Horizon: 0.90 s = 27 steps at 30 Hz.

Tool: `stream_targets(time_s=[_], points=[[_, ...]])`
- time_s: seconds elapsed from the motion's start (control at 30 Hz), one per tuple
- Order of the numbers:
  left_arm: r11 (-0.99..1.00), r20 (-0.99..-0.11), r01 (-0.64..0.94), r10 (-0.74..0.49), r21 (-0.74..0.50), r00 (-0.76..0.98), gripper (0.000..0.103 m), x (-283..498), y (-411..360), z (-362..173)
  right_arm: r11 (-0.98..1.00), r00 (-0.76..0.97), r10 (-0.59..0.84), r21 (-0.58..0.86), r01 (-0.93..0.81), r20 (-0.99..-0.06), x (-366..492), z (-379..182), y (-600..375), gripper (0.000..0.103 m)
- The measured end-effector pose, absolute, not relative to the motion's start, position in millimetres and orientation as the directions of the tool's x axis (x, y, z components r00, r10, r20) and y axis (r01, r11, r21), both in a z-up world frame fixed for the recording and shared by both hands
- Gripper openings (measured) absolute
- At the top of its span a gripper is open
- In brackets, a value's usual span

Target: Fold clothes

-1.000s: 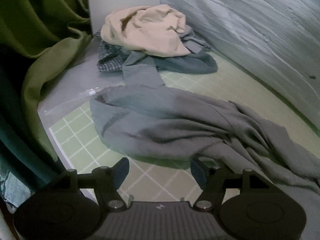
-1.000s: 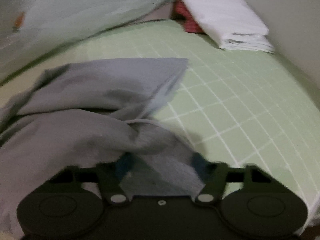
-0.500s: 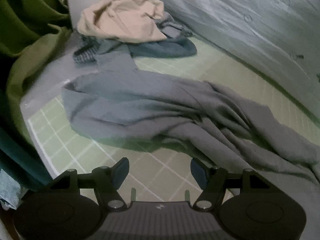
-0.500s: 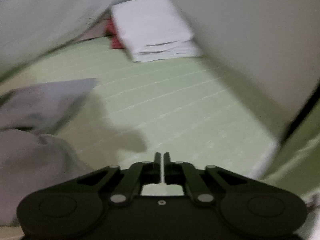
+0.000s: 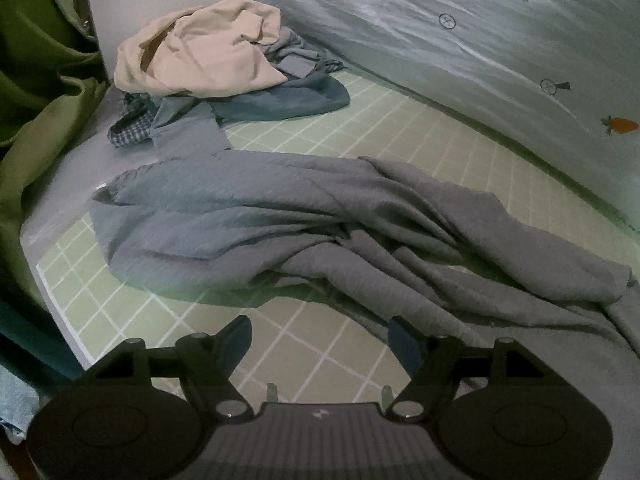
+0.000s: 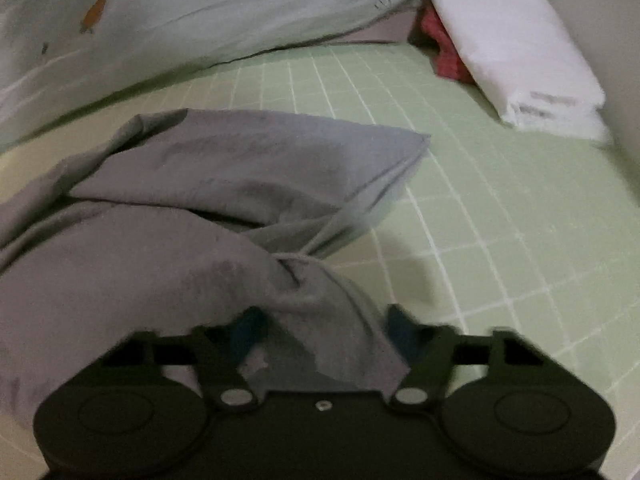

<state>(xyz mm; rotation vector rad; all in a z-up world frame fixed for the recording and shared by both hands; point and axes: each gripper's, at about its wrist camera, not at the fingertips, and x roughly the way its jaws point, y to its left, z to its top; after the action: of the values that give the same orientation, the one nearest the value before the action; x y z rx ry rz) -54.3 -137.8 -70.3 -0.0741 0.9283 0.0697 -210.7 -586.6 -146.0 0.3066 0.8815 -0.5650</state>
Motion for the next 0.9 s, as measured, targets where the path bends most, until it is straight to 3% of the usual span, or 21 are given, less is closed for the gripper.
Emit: stream_targets(time_s=[0.03, 0.2, 0.3, 0.37, 0.47, 0.5, 0.53, 0.6, 0.9], points=[[0.995, -0.803, -0.097, 0.032, -0.033, 0.595, 0.076, -55, -137, -71, 0.817, 0.506, -0.321, 0.036, 0.576, -0.801, -212, -144, -589, 0.003], [0.992, -0.806, -0.124, 0.052, -0.026, 0.59, 0.076, -57, -128, -72, 0.767, 0.517, -0.398, 0.034, 0.64, -0.758, -246, -107, -591, 0.002], [0.99, -0.8, -0.14, 0.067, -0.022, 0.596, 0.076, -57, -122, -71, 0.639, 0.468, -0.532, 0.028, 0.769, -0.705, -285, -73, -599, 0.002], [0.989, -0.801, -0.148, 0.072, -0.021, 0.595, 0.076, -54, -116, -72, 0.532, 0.347, -0.627, -0.058, 0.845, -0.698, -303, -67, -610, 0.003], [0.987, -0.811, -0.157, 0.072, -0.025, 0.581, 0.076, -46, -108, -75, 0.499, 0.182, -0.656, -0.241, 0.832, -0.732, -303, -91, -631, 0.006], [0.987, -0.81, -0.159, 0.075, -0.024, 0.582, 0.076, -42, -107, -74, 0.502, 0.169, -0.661, -0.264, 0.824, -0.731, -301, -97, -632, 0.015], [0.987, -0.808, -0.162, 0.077, -0.023, 0.584, 0.076, -39, -105, -74, 0.515, 0.179, -0.652, -0.257, 0.817, -0.736, -298, -99, -631, 0.036], [0.987, -0.806, -0.162, 0.079, -0.021, 0.586, 0.076, -33, -102, -73, 0.522, 0.209, -0.643, -0.222, 0.823, -0.737, -292, -100, -628, 0.062], [0.986, -0.825, -0.168, 0.087, -0.01, 0.558, 0.08, 14, -102, -83, 0.588, 0.444, -0.48, 0.098, 0.803, -0.757, -215, -110, -615, 0.076]])
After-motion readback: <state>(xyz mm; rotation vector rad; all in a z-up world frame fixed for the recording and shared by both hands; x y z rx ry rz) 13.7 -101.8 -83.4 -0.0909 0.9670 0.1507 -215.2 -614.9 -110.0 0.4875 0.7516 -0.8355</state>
